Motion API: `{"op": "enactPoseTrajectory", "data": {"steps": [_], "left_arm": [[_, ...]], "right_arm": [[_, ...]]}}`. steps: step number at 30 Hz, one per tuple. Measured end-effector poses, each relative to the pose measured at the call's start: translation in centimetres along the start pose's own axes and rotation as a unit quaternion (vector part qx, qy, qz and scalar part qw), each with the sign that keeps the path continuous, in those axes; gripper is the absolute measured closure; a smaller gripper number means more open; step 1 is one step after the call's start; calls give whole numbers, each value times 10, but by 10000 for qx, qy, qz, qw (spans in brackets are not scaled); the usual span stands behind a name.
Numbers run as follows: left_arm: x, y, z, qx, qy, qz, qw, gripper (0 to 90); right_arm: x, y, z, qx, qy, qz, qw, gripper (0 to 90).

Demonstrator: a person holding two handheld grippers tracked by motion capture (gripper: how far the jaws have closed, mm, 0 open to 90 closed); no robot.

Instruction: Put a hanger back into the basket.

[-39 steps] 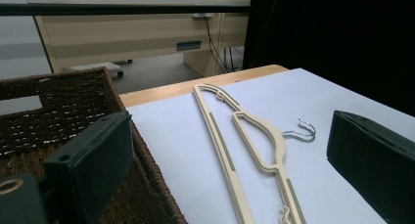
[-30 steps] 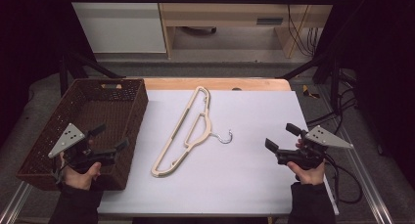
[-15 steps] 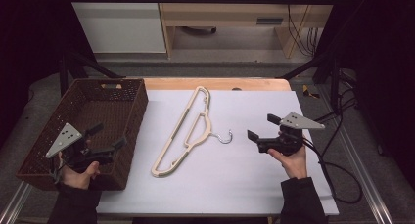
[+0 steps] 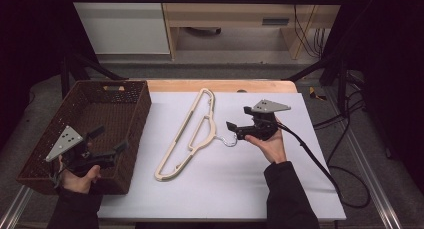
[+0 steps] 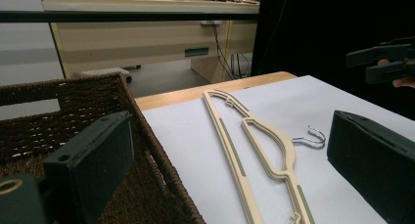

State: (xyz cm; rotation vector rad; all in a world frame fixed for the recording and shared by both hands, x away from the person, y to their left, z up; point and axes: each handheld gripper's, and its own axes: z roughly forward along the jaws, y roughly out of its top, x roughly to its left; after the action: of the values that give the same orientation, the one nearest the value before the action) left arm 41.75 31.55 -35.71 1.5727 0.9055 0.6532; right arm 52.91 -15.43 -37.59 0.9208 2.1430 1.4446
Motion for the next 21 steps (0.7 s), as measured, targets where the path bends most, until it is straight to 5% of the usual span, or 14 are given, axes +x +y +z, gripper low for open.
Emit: {"op": "enactPoseTrajectory", "data": {"steps": [21], "left_arm": [[1, 0, -1, 30, 90, 37, 9999, 31]], "right_arm": [[-8, -38, 71, 789, 168, -37, 9967, 345]]}}
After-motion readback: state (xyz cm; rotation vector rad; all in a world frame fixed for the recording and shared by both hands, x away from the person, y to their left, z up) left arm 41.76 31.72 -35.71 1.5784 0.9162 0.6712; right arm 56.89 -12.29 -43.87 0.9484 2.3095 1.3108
